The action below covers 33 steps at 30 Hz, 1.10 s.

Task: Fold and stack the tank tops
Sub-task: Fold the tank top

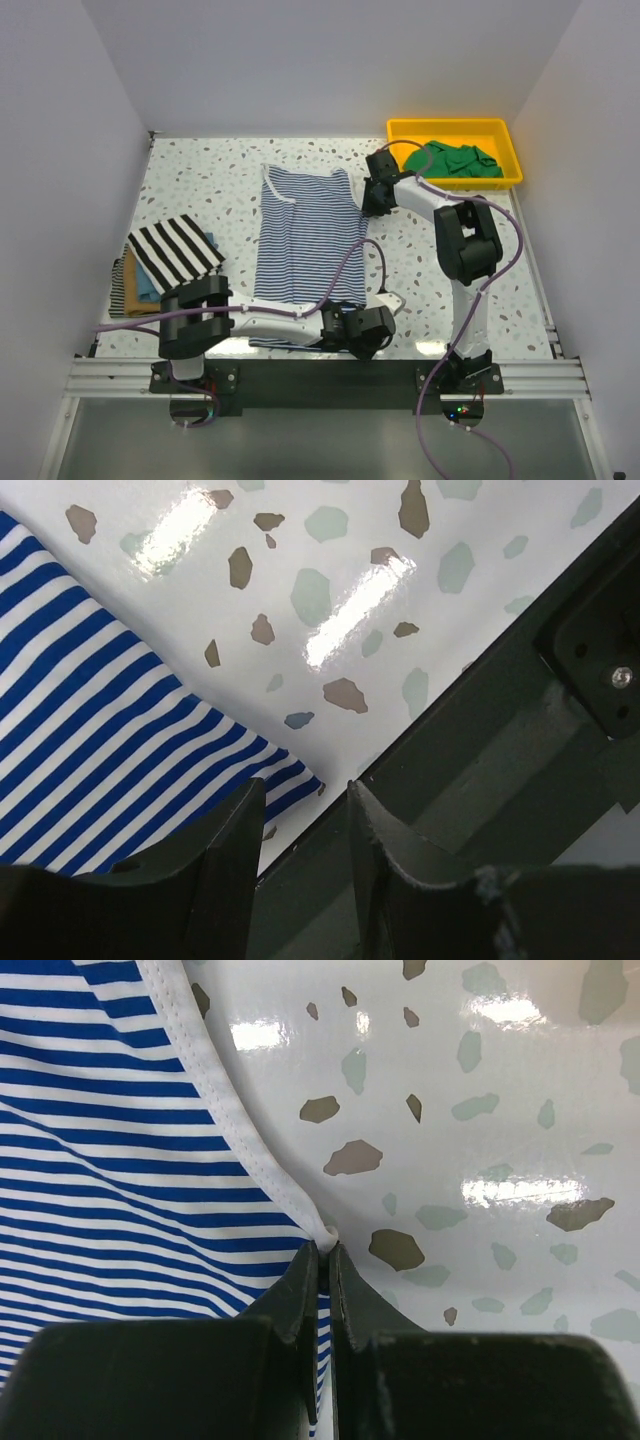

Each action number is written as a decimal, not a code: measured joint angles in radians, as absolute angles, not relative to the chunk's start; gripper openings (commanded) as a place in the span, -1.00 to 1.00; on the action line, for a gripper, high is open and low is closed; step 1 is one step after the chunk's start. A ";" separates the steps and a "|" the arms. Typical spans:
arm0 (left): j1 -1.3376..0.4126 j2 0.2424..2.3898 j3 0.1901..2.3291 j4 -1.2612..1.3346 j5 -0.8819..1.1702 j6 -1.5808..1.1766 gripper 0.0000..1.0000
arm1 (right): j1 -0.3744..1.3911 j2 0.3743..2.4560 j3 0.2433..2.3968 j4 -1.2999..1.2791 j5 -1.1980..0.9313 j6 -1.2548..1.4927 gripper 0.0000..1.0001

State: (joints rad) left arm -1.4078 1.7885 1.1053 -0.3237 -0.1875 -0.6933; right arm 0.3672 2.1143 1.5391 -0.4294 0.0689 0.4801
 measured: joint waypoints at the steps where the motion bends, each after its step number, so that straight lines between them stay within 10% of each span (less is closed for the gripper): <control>1: -1.408 1.794 1.108 -0.326 -0.192 -0.693 -0.15 | 0.367 2.114 1.539 -0.430 0.069 0.480 -1.00; 7: -1.410 1.841 1.135 -0.331 -0.220 -0.687 -0.38 | 0.367 2.114 1.539 -0.430 0.069 0.479 -1.00; 13: -1.428 1.857 1.153 -0.344 -0.254 -0.681 -1.00 | 0.367 2.114 1.539 -0.432 0.074 0.477 -1.00; 33: -1.420 1.390 0.869 -0.240 -0.218 -0.747 -1.00 | 0.342 2.030 1.558 -0.538 0.164 0.425 -1.00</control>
State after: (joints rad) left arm -1.4197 1.3903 0.8692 -0.2401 -0.2180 -0.7471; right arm 0.3420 2.0296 1.5581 -0.5385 0.1638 0.4252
